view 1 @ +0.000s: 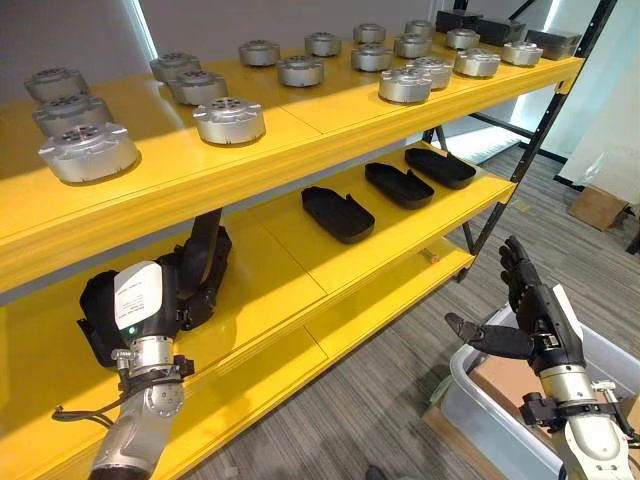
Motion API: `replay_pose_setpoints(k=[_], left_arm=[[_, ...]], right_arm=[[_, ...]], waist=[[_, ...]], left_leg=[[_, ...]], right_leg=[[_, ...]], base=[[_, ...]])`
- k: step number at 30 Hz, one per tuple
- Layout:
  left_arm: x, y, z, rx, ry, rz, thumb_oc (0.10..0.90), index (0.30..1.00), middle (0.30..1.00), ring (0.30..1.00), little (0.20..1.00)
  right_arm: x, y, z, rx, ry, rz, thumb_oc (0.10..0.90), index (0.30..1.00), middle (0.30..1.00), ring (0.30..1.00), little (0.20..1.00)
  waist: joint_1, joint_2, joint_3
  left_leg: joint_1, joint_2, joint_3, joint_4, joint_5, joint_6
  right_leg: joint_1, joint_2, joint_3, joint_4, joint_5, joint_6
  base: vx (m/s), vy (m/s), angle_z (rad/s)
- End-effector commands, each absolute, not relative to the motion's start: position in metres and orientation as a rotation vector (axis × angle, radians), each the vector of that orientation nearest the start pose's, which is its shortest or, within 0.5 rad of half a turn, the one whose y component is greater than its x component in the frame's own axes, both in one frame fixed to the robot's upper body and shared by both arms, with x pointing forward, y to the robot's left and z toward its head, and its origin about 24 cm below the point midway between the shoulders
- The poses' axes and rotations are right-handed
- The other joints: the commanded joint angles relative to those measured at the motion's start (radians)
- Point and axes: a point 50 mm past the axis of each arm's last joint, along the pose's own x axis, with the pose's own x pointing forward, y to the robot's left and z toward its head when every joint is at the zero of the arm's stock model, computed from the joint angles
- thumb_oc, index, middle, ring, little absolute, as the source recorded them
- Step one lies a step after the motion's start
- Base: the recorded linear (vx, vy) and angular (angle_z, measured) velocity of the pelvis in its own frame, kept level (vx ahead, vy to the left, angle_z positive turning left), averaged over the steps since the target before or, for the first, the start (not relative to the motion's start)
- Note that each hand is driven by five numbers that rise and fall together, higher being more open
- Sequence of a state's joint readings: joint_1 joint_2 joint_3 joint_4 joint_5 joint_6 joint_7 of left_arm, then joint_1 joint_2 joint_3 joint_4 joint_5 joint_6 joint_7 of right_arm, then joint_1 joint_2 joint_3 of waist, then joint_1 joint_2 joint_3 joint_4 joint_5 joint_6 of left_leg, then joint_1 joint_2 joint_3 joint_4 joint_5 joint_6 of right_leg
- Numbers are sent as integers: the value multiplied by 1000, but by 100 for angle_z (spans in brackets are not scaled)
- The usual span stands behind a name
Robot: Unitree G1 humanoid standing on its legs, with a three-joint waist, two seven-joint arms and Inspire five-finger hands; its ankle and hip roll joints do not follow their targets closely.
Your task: Move parts from the plastic box to the shelf.
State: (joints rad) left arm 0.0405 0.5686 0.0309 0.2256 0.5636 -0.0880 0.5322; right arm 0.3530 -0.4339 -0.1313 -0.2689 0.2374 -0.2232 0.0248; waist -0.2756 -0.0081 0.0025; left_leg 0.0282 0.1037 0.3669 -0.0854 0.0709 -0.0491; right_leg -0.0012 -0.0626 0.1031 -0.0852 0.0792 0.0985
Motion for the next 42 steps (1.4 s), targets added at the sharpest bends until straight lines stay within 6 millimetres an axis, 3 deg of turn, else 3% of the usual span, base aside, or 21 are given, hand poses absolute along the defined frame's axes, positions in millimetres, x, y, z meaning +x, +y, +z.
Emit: replay_pose_setpoints(k=[1,2,9,19,24,30,35,42], left_arm=[[269,299,124,1172,-380,579,400,300,300,300,300],[271,297,114,1149,-335,555,400,300,300,300,300],[270,290,91,1000,-240,530,400,300,300,300,300],[276,277,83,818,-214,537,400,300,300,300,300],[280,267,85,689,-234,539,400,300,300,300,300],[296,238,87,362,-252,520,400,300,300,300,300],[311,219,101,113,-287,526,400,300,300,300,300],[320,214,112,-28,-307,557,400,300,300,300,300]], right_arm=[[191,-245,131,-256,-443,-39,900,1000,1000,1000,1000],[191,-244,129,-257,-433,-37,900,1000,1000,1000,1000],[189,-244,124,-250,-402,-40,900,1000,1000,1000,1000],[187,-241,120,-243,-376,-32,900,1000,1000,1000,1000],[188,-239,119,-238,-371,-29,900,1000,1000,1000,1000],[189,-232,117,-227,-367,-18,900,1000,1000,1000,1000],[191,-227,117,-222,-373,-16,900,1000,1000,1000,1000],[190,-223,117,-209,-378,-11,900,1000,1000,1000,1000]], waist=[[-6,13,-13],[-8,14,-12],[-5,11,-9],[-8,6,-3],[-9,1,-2],[-18,-5,-2],[-33,-7,-1],[-50,-8,-4]], left_leg=[[109,-31,-1,-2,-111,4],[109,-32,-1,-2,-111,3],[113,-31,-5,-2,-113,4],[114,-32,-5,-2,-113,5],[112,-31,-3,-2,-105,4],[116,-30,-5,-2,-104,5],[121,-31,2,-2,-109,7],[120,-31,15,-2,-110,5]], right_leg=[[8,75,-23,10,-19,6],[7,75,-22,10,-19,5],[14,76,-26,8,-25,1],[16,75,-27,6,-25,1],[15,75,-29,5,-18,-2],[17,75,-31,6,-18,-3],[18,77,-24,7,-20,1],[12,80,-10,5,-15,6]], base=[[0,0,0],[0,0,0],[0,0,0],[0,0,0],[0,0,0],[0,0,0],[0,0,0],[1,5,-4]])
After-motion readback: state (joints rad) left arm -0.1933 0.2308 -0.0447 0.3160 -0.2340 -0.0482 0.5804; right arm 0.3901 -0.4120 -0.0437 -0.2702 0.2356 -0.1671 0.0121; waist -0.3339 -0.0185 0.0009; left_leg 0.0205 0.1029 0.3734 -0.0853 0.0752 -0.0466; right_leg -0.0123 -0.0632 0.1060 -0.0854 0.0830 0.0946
